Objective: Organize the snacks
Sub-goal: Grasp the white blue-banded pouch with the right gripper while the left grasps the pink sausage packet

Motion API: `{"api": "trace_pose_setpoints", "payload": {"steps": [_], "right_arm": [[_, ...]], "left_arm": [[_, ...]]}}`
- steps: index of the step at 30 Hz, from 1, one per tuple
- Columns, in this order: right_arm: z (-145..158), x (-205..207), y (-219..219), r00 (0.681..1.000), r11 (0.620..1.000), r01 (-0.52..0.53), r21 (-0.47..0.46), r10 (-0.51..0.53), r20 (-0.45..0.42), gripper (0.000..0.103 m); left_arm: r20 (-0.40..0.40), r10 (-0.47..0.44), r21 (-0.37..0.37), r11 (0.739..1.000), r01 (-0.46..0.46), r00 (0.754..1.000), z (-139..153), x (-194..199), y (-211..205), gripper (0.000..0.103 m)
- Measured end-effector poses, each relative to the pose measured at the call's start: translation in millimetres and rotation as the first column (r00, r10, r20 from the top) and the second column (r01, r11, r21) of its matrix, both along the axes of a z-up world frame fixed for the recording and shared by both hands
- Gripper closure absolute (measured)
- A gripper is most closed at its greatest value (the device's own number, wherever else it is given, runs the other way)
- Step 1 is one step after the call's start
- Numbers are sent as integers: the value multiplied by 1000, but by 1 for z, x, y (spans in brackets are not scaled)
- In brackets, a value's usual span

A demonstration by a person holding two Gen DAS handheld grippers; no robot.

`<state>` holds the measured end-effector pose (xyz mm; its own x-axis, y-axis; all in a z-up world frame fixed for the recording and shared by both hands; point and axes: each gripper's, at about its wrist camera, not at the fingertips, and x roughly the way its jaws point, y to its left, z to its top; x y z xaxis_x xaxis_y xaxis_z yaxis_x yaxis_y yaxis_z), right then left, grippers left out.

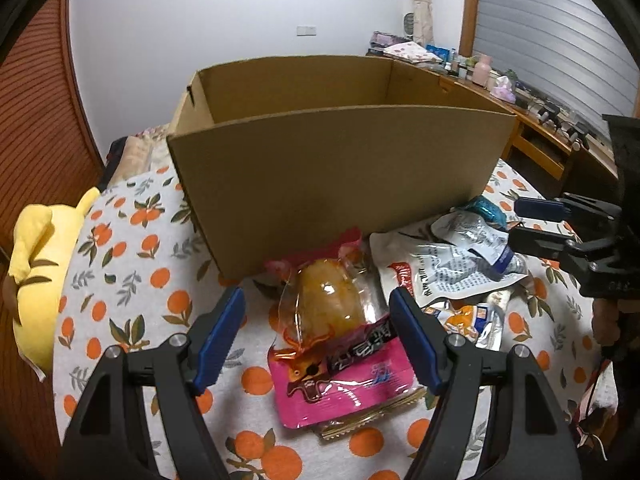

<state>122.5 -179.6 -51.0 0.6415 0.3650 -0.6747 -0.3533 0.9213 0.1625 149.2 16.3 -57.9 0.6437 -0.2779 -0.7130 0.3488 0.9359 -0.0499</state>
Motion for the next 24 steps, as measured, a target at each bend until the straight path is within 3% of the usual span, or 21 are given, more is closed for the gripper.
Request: {"api": "trace_pose_setpoints", "payload": {"steps": [13, 14, 16, 24], "right_arm": [[-6, -1, 5, 1000, 1000, -15, -17, 15, -5, 37], [-7, 0, 5, 1000, 1000, -16, -19, 15, -8, 37], [-9, 3, 5, 1000, 1000, -20, -17, 19, -16, 37], [-15, 20, 6, 996, 999, -52, -12, 51, -69, 39]], "left_arm": [[-54, -18, -47, 999, 16, 998, -15, 10, -9, 28], [-55, -22, -51, 999, 20, 998, -16, 9, -10, 29], [-68, -41, -85, 996, 35, 997, -17, 8, -8, 46], [-70, -63, -99, 994, 56, 996, -13, -7, 0, 51]]}}
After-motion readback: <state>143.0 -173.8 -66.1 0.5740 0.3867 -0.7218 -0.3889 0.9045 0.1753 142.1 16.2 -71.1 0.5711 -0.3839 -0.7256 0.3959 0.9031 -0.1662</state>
